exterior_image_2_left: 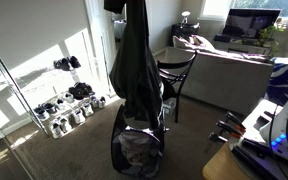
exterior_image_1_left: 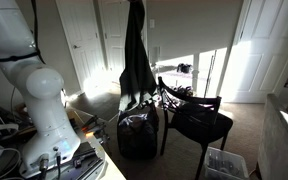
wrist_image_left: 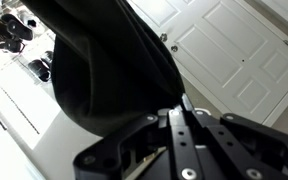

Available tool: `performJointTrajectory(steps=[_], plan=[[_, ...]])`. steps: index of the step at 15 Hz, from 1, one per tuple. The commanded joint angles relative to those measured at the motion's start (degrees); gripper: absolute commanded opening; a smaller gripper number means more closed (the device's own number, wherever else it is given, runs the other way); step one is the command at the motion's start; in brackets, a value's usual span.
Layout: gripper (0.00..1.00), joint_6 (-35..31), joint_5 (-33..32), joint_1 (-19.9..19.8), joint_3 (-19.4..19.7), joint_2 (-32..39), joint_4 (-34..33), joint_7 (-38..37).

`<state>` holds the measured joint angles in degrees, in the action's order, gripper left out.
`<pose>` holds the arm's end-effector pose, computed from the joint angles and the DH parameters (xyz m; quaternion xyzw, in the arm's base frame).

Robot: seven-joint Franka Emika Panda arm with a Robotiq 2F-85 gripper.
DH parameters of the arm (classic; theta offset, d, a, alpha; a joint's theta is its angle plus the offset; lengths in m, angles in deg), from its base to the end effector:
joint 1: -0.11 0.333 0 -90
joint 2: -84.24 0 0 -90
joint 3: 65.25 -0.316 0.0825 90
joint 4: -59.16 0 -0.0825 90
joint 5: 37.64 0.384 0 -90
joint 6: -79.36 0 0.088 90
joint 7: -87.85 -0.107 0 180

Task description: Remove the clothing from the back of the chair and put it in the laundry bag.

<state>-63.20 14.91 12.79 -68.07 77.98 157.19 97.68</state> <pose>0.5521 0.1512 0.7253 -0.8355 0.0185 -0.3653 0.4102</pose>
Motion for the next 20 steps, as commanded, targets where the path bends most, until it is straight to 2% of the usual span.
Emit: performJointTrajectory(steps=[1, 7, 8, 9, 19, 20], plan=[[0.05, 0.2, 3.6, -1.3, -1.0, -2.7, 2.4, 1.5], [0.05, -0.6, 4.7, -1.5, -1.3, -3.7, 4.4, 1.0], [0.3, -0.7, 4.5, -1.6, -1.3, -3.9, 4.8, 0.3], [0.31, -0.9, 4.9, -1.7, -1.3, -4.1, 5.1, 0.2], [0.94, -0.9, 9.1, -2.9, -0.8, -5.0, 5.6, 0.3], [0.98, -0.7, 8.7, -3.2, -0.8, -5.0, 5.8, 0.0]])
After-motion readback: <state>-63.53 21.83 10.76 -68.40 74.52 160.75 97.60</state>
